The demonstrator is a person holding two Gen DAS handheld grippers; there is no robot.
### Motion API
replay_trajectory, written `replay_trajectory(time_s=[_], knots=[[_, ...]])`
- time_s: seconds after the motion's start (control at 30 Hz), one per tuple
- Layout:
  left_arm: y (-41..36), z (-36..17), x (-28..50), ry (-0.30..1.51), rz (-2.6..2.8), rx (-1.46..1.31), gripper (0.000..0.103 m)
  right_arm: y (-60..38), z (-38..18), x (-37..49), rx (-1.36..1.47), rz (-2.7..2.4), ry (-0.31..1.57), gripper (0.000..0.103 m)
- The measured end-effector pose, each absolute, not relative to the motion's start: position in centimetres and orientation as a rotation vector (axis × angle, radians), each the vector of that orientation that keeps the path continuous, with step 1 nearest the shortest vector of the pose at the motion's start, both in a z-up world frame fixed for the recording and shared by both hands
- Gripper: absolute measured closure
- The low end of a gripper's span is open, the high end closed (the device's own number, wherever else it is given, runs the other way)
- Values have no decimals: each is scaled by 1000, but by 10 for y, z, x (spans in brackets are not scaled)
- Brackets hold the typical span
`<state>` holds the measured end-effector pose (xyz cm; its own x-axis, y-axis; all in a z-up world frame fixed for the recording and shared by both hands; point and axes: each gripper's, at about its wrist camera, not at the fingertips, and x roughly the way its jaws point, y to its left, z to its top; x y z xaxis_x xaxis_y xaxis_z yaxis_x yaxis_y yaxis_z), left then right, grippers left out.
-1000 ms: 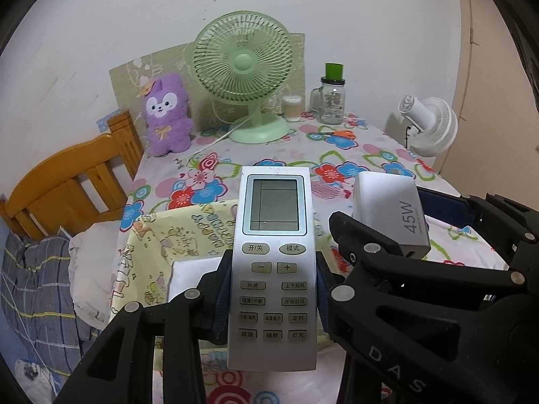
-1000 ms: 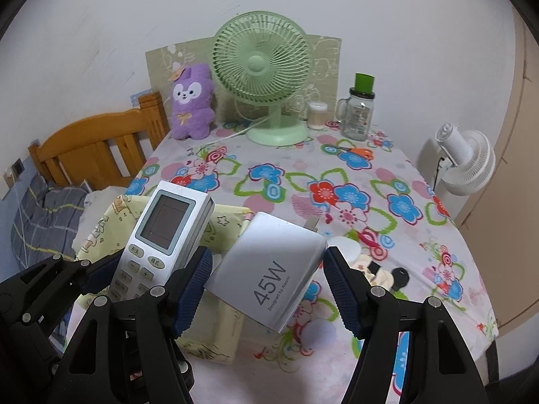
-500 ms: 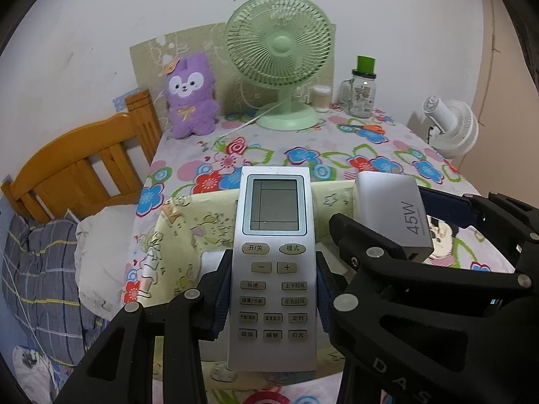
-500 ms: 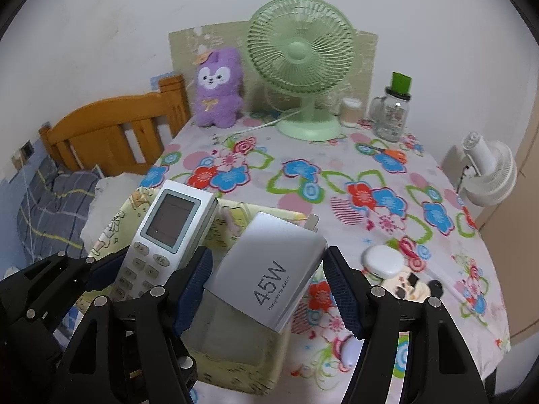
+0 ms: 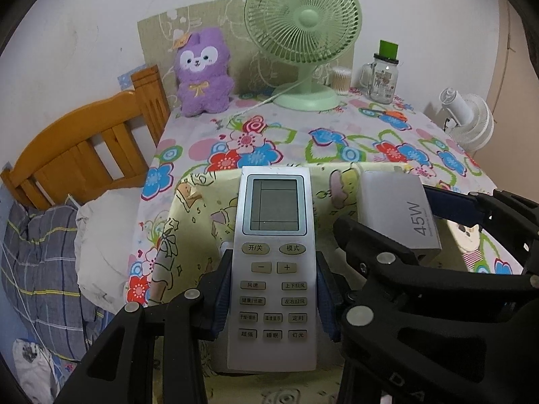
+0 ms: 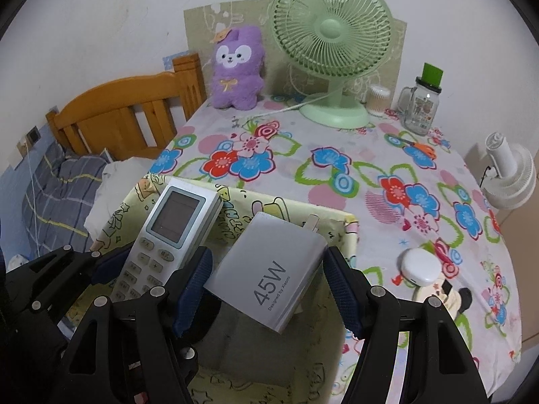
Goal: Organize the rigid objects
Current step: 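Carry the remote and charger box with both tools over the yellow box, then lower the remote and charger box into the yellow box and open both tools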
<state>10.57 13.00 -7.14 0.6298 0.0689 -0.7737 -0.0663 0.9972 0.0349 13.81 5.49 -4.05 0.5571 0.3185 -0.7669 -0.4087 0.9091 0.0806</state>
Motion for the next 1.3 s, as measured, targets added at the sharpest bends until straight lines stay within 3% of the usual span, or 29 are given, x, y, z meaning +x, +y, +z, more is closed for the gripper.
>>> replay_trajectory(time_s=[0.5, 0.6, 0.8, 1.03, 1.3], knots=[[129, -78, 108, 890, 99, 27, 53, 62, -56, 151, -117, 457, 917, 32], [130, -78, 108, 900, 106, 11, 34, 63, -56, 151, -119, 471, 916, 32], [130, -77, 105, 898, 116, 3, 30, 66, -56, 150, -118, 511, 922, 30], [123, -67, 96, 874, 102, -2, 21, 60, -48, 143, -102, 520, 890, 16], [111, -54, 86, 845, 89, -6, 16, 48, -32, 130, -105, 504, 842, 15]])
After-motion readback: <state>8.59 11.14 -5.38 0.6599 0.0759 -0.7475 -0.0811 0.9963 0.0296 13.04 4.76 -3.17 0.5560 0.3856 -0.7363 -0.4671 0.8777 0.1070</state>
